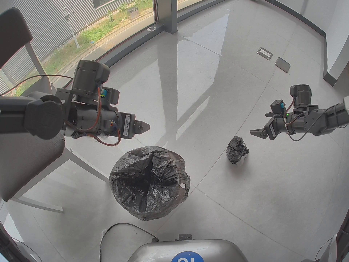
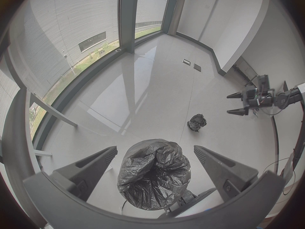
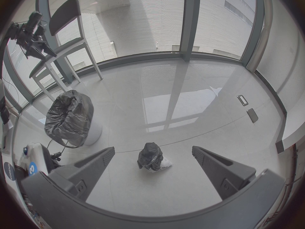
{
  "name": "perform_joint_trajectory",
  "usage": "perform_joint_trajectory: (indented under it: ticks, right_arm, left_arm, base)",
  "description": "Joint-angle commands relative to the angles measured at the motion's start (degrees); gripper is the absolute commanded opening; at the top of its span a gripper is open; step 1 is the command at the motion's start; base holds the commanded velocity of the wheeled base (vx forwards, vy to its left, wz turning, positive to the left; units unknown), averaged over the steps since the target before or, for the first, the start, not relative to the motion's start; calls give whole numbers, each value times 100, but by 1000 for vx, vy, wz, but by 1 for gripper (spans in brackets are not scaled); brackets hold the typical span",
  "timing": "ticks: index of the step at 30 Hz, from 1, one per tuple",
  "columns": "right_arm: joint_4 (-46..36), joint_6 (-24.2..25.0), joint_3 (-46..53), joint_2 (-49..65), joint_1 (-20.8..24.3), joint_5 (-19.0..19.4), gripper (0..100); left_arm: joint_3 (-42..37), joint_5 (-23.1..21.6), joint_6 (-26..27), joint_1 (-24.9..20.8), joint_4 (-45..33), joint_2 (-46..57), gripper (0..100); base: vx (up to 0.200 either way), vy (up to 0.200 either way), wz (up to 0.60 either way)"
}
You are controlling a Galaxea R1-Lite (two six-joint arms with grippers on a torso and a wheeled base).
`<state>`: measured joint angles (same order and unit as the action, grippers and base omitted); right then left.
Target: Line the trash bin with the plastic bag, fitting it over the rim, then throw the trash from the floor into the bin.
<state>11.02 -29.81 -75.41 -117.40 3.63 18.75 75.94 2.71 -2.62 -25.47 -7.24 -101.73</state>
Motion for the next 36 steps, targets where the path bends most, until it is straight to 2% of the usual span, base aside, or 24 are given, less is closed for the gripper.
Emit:
perform_joint_trajectory:
  ticks: [1,10,36]
  right_arm:
    - [14,-16,-685,-1005,-12,15,100]
    - [-12,10,-1731,-1752,6,129,100]
    - [-12,98,-2505,-2736,146,129,100]
  left_arm:
    - [-35,2,-2,59,21,233,100]
    - [-53,2,7,59,39,452,100]
    - [-343,2,-10,59,170,804,100]
  base:
    - [0,0,0]
    - [0,0,0]
    - [0,0,0]
